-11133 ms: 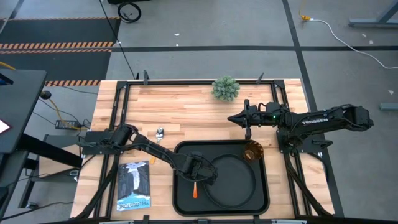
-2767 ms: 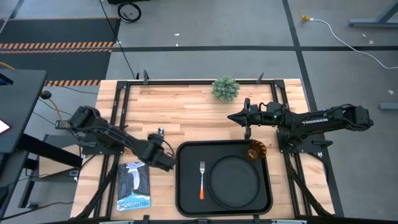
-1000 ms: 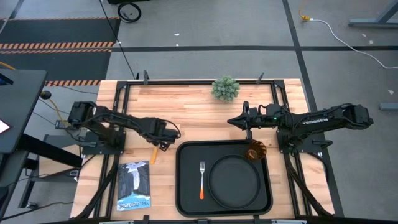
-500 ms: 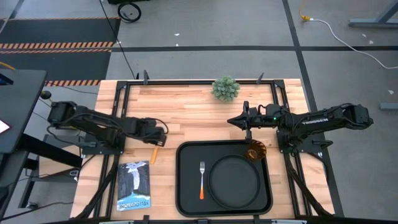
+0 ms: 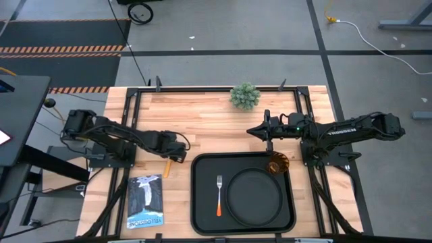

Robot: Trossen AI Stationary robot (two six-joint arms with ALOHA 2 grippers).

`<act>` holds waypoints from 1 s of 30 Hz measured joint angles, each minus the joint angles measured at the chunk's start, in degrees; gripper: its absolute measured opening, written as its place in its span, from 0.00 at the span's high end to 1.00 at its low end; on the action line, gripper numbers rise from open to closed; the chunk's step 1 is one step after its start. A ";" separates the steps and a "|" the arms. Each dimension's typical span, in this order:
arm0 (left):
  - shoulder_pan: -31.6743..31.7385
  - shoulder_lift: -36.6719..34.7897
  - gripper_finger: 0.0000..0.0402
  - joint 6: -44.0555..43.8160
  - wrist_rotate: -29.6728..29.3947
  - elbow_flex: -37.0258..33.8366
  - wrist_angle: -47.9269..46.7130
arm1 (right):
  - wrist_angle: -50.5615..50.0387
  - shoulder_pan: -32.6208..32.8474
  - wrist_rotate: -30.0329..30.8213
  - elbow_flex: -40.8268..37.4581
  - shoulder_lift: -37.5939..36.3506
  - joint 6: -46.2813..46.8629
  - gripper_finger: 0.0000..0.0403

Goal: Pick and place plate/cup/fork/spoon on tray
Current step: Put the yellow spoon on the black tray to the left side of the orange spoon

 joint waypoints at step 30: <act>-4.43 0.70 0.66 -5.32 -1.52 1.79 -3.20 | -0.05 0.00 0.20 0.00 0.00 -0.02 0.98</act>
